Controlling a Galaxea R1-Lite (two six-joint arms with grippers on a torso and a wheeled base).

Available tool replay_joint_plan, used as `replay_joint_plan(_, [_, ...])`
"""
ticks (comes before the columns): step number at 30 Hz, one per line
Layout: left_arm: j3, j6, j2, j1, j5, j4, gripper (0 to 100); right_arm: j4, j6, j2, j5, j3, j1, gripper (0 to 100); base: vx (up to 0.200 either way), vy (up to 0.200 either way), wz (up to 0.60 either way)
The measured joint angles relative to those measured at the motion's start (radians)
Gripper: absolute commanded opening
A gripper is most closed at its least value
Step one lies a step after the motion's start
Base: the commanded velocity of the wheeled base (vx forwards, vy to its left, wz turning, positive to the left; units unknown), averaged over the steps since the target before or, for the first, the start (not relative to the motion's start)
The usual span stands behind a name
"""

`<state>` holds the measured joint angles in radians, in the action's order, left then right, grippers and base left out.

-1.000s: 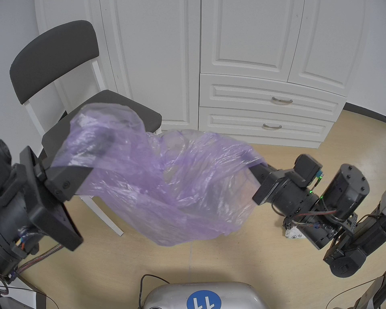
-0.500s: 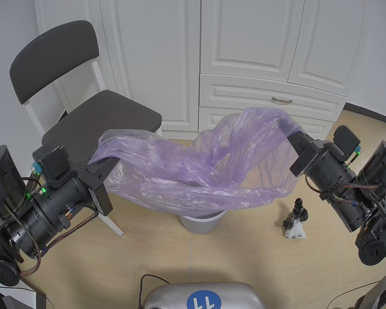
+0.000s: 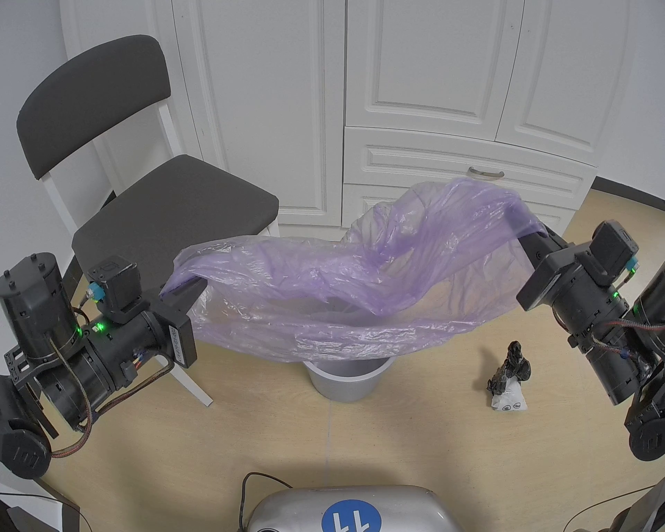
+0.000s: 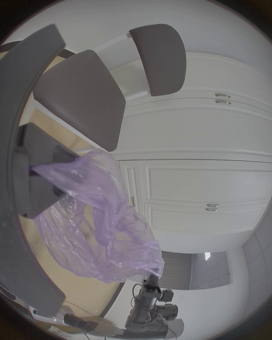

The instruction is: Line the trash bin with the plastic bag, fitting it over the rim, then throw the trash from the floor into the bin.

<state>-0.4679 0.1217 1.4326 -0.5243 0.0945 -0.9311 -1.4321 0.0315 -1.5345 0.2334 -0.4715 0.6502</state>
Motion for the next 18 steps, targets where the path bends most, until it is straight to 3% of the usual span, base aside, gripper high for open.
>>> replay_joint_plan(6, [-0.005,0.018,0.029,0.057,0.001,-0.002,0,0.044,0.143,0.001,0.085,0.073,0.000,0,0.000,0.000,0.00])
replay_joint_plan(11, [-0.010,0.034,0.055,0.093,0.005,-0.005,0,0.127,0.202,0.012,0.136,0.127,0.000,0,0.000,0.000,0.00])
replay_joint_plan(18, [-0.021,0.046,0.102,0.124,0.009,-0.014,0,0.179,0.249,0.021,0.149,0.182,0.000,0,0.000,0.000,0.00])
